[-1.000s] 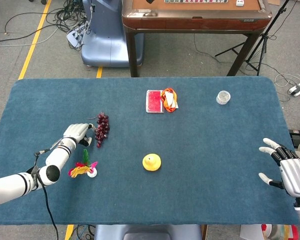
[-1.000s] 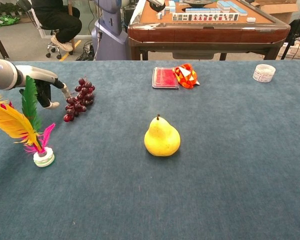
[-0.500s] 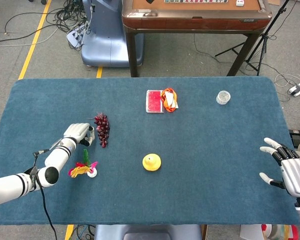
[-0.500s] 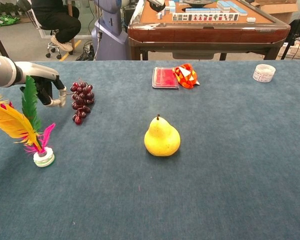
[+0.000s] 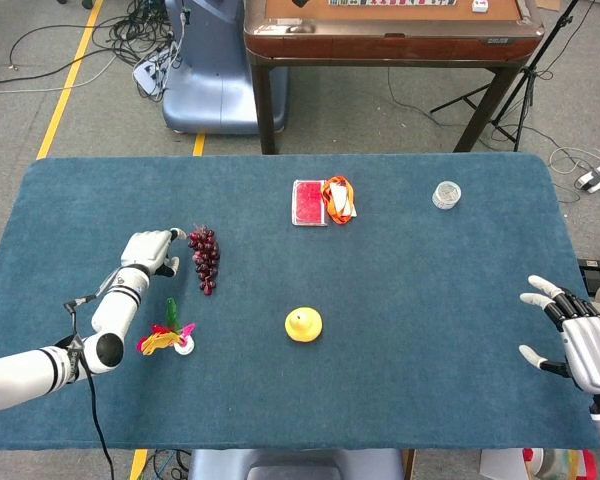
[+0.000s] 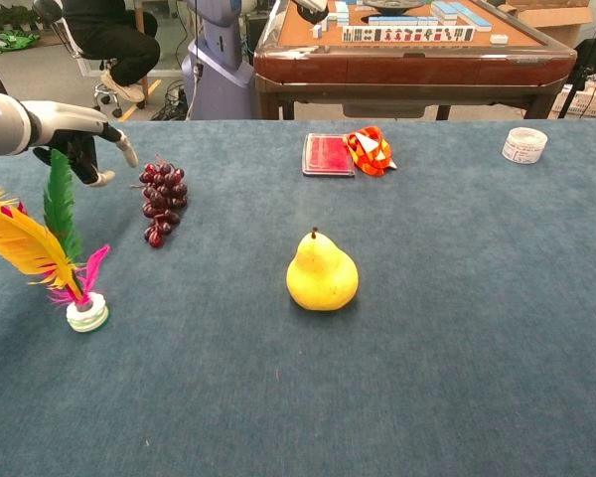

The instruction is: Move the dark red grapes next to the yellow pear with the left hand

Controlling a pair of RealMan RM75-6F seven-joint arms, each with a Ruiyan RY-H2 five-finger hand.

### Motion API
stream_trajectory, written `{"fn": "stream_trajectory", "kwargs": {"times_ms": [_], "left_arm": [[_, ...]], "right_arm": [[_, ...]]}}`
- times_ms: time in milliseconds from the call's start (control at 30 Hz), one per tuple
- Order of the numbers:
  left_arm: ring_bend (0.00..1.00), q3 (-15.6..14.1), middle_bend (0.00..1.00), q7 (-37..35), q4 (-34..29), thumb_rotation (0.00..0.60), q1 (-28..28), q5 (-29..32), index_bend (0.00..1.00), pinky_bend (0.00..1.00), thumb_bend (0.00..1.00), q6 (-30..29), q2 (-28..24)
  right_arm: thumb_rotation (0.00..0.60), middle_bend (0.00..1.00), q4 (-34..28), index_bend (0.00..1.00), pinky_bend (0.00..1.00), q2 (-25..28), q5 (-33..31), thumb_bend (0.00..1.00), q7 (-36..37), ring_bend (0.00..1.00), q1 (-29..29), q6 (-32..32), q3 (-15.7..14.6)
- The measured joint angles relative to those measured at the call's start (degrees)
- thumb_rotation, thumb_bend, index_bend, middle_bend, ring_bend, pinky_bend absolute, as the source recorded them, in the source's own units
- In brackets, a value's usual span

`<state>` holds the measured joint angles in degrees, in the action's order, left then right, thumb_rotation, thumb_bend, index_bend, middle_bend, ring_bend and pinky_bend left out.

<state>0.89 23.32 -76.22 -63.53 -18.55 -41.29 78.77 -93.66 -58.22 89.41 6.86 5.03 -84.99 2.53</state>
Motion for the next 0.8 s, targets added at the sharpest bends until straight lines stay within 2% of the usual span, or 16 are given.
{"fn": "stream_trajectory", "kwargs": {"times_ms": [467,633,800], "left_arm": [[1.00,1.5,1.00,4.3,6.5,0.600,-1.9,4.8,0.08,1.00,0.55,0.8,5.7],[1.00,1.8,1.00,6.2,7.7,0.600,-2.7,6.9,0.12,1.00,0.55,1.8,6.7],[1.00,1.7,1.00,8.2,7.9,0.600,-3.3,9.1,0.22,1.00,0.55,2.0,7.1]], "right_arm": [[0.600,0.17,0.2,0.29,0.31,0.3,-0.3,0.11,0.9,0.17,0.0,0.1,0.1],[0.600,0.17,0.1,0.29,0.31,0.5,-0.5,0.11,1.3,0.17,-0.1,0.0,0.2],[0.600,0.17,0.0,0.29,0.31,0.6,-0.6,0.11,1.5,0.17,-0.2,-0.2,0.3]]}}
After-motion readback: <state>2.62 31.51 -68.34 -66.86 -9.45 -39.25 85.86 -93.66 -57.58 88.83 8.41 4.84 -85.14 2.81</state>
